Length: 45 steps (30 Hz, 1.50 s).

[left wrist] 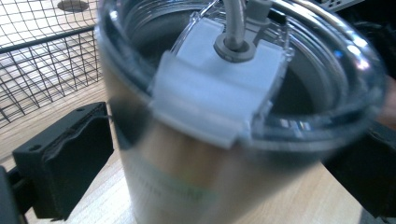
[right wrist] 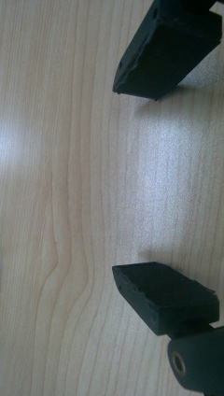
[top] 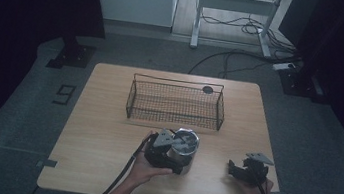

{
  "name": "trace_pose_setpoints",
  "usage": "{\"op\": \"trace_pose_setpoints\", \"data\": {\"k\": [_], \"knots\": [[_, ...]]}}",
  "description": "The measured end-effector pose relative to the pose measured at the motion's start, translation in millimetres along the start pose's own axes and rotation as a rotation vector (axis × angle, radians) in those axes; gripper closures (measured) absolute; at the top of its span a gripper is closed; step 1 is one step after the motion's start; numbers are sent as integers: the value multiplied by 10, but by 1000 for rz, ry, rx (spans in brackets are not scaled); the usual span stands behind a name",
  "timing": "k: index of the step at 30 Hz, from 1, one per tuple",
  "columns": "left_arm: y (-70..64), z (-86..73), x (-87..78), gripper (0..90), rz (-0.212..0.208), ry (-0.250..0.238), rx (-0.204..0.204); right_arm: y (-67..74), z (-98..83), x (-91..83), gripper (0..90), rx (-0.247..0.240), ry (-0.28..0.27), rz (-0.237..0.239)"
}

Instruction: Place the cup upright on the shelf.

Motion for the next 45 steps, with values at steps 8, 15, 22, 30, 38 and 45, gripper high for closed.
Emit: {"op": "trace_pose_setpoints", "data": {"k": [8, 15, 22, 30, 38, 45], "knots": [[7, 32, 109, 0, 20, -11, 13, -4, 0, -1, 110, 3, -1, -2], [9, -3, 183, 22, 71, -13, 47, -6, 1, -2, 115, 6, -2, -3], [2, -10, 160, 31, 70, -9, 72, -9, 2, -3, 122, 10, -4, -6], [11, -15, 112, 37, 58, -10, 77, -17, -2, -8, 128, 17, -4, -11], [78, 39, 3, 38, 70, -15, 36, -19, -1, -8, 128, 17, -4, -11], [138, 162, -75, 39, 89, -45, 8, -19, -1, -8, 128, 17, -4, -11]]}}
Point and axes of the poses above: each handheld gripper's, and its own axes: x roughly forward along the jaws, z roughly out of its top, y roughly to its left, the point moved 9 cm from there along x, roughly forward along the jaws, and after that the axes turned 8 degrees about y, right-handed, at the moved point
